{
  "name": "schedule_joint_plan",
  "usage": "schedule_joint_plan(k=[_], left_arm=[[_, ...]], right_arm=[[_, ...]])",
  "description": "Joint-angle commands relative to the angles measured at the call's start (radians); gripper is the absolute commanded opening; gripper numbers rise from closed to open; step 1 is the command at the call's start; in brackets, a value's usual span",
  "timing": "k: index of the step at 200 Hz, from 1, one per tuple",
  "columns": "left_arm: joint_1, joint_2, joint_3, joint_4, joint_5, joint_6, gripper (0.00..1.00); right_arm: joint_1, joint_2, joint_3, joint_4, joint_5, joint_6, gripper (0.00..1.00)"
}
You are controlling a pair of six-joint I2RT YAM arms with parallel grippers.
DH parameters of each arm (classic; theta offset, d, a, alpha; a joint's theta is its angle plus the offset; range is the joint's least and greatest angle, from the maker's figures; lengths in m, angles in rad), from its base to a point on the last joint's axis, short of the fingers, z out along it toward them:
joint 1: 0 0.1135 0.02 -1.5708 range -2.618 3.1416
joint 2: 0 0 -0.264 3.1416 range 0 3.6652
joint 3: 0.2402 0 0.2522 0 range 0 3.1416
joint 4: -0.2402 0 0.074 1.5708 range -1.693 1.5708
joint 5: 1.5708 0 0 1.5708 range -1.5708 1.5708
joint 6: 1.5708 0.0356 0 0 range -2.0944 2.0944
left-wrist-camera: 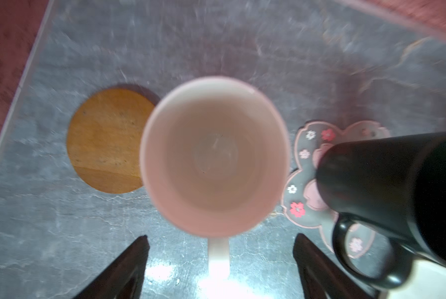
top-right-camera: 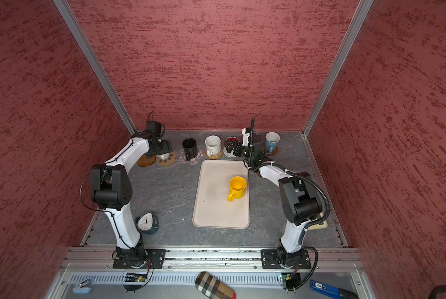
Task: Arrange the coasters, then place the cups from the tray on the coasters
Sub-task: 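Lower the white mug onto the paw-print coaster and open the left gripper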
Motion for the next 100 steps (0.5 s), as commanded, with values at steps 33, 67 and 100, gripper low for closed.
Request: schedule_joint_plan(k=[33, 67, 100], left_arm=[[-0.037, -0.2, -0.029, -0.034, 0.083, 0.046, 1.0], [-0.109, -0.283, -0.04, -0.077, 0.126, 0.096, 1.0], [-0.227, -0.319, -0.025, -0.153, 0.118, 0.141, 1.0]], right_arm=[[0.004, -0.171, -0.071, -0.05, 0.027, -0.023, 0.99], [0.005, -0.302, -0.144, -0.112, 0.06, -0.043, 0.99], [0.004, -0.418, -0.202, -0.171, 0.073, -0.044, 0.99]])
